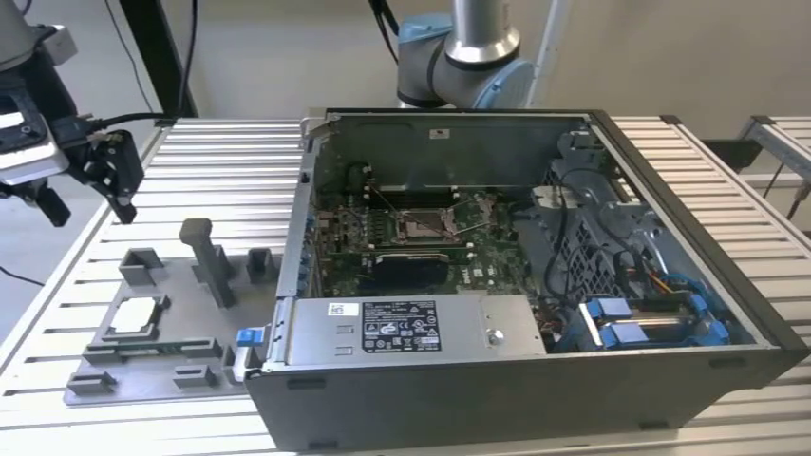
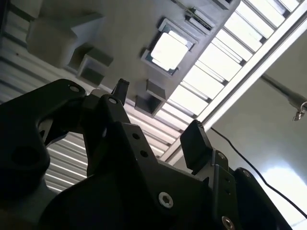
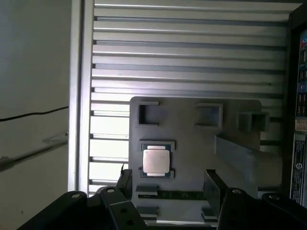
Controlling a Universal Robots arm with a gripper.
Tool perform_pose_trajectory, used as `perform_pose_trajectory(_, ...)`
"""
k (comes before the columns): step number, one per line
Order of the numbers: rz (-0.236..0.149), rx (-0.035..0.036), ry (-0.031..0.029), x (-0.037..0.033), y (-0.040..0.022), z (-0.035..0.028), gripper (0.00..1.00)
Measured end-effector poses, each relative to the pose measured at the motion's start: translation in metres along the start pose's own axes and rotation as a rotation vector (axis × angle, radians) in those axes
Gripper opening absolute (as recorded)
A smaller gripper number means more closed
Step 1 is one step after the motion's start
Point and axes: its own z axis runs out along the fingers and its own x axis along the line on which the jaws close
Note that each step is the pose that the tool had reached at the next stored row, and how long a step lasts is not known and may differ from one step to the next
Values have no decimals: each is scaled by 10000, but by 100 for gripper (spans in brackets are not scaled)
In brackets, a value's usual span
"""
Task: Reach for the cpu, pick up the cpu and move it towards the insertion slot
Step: 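Pick up the cpu and move it towards the insertion slot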
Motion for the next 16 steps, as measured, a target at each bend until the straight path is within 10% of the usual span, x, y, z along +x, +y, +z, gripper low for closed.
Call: perform_pose_trajectory(16,1,0,1,13,-12,277,100)
